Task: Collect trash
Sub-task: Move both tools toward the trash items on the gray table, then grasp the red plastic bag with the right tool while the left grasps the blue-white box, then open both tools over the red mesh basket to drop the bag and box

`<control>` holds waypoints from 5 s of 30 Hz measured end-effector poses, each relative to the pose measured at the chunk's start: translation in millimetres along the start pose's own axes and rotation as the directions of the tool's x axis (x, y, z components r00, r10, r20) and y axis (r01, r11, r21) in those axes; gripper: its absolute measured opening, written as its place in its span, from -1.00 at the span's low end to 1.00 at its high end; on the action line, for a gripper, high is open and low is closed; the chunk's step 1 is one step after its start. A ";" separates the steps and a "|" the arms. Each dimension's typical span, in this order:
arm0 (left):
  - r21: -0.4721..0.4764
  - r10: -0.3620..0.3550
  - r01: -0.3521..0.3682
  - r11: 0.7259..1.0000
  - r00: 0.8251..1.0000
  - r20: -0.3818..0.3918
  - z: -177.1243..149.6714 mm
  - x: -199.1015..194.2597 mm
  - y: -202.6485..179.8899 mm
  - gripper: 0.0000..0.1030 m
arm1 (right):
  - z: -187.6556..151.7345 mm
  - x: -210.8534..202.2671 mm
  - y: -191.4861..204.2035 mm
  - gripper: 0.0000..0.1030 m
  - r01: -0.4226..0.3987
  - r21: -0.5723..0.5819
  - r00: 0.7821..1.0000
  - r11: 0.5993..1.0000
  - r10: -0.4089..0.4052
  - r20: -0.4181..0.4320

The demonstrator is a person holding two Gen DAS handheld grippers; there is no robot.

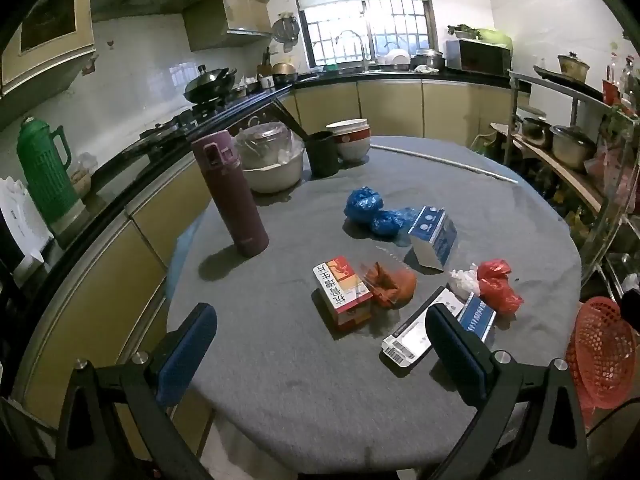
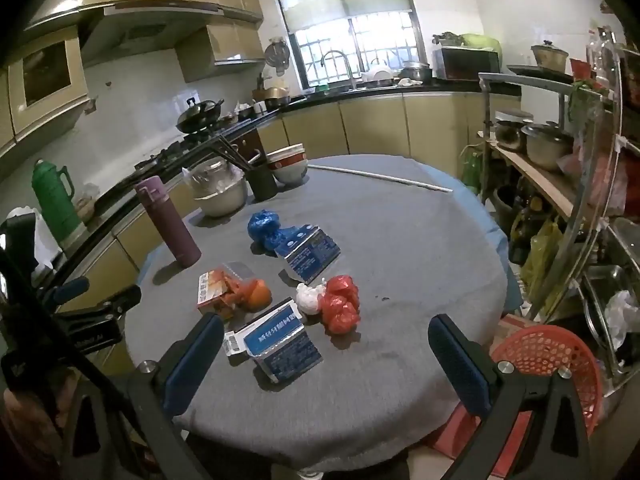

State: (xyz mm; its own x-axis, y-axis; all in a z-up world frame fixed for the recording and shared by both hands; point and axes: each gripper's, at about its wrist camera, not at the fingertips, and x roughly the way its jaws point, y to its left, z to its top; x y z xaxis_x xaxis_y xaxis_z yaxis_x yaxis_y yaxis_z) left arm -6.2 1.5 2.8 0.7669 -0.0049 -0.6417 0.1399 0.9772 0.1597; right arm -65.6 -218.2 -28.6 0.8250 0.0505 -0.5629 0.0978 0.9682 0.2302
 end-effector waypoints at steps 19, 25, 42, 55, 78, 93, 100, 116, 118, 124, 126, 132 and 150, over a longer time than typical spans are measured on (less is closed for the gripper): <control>0.011 -0.013 0.012 1.000 0.999 0.043 -7.9 -26.3 -4.7 1.00 | -10.6 -25.2 5.9 1.00 -0.001 -0.009 1.000 1.000 0.001 0.025; 0.021 -0.007 0.006 1.000 0.999 0.053 -10.2 -35.4 -5.2 1.00 | -13.8 -34.5 6.2 1.00 -0.002 -0.009 0.999 1.000 0.002 0.049; 0.050 -0.005 0.002 0.999 0.999 0.053 -16.8 -37.5 -16.9 1.00 | -19.7 -40.7 -5.6 1.00 -0.018 0.045 0.998 0.999 0.015 0.053; 0.130 -0.019 0.023 0.991 0.999 -0.038 -17.2 -7.4 -48.8 1.00 | -20.3 -14.4 -31.5 1.00 0.027 0.094 1.000 0.995 -0.026 -0.016; 0.183 -0.011 0.048 0.982 0.980 -0.198 -20.8 62.5 -74.9 1.00 | -24.3 57.7 -59.5 1.00 0.023 0.184 0.990 0.983 0.004 -0.143; 0.153 -0.031 0.076 0.985 0.960 -0.279 -18.0 101.2 -74.0 1.00 | -10.4 107.8 -53.3 1.00 0.015 0.190 0.977 0.982 0.026 -0.210; 0.122 -0.073 0.117 0.986 0.944 -0.322 -17.9 117.6 -71.5 1.00 | -3.7 137.0 -50.4 1.00 -0.021 0.201 0.971 0.979 0.068 -0.230; -0.021 -0.339 0.352 0.936 0.884 -0.322 -9.0 123.4 -62.6 1.00 | -4.0 223.2 -42.0 0.31 -0.050 0.214 0.941 0.976 0.118 -0.316; -0.009 -0.392 0.411 0.912 0.862 -0.321 -8.6 119.0 -71.1 1.00 | -6.5 233.5 -47.2 0.13 -0.061 0.245 0.931 0.967 0.144 -0.335; 0.010 -0.461 0.497 0.868 0.812 -0.357 -12.2 122.1 -93.0 0.69 | -8.3 232.0 -56.3 -0.08 -0.110 0.312 0.935 0.944 0.205 -0.290; -0.001 -0.463 0.499 0.866 0.803 -0.376 -14.2 128.5 -96.1 0.46 | -9.7 225.1 -62.5 -0.08 -0.121 0.338 0.937 0.933 0.220 -0.271; -0.038 -0.487 0.513 0.858 0.786 -0.380 -13.9 146.4 -101.6 -0.04 | -16.0 196.9 -84.5 -0.08 -0.139 0.418 0.945 0.898 0.246 -0.215; 0.097 -0.556 0.616 0.782 0.759 -0.339 -12.5 77.6 -153.2 -0.05 | -70.3 67.7 -202.2 -0.08 0.003 0.583 0.992 0.812 0.072 -0.105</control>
State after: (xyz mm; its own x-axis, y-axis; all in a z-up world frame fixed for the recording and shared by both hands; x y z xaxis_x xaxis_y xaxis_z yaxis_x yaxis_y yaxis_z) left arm 24.1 -145.9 -80.9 0.2925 -0.4748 -0.8301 0.6421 0.7407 -0.1975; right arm -68.7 -393.4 -169.1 0.7667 0.1458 -0.6252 0.4064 0.6436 0.6485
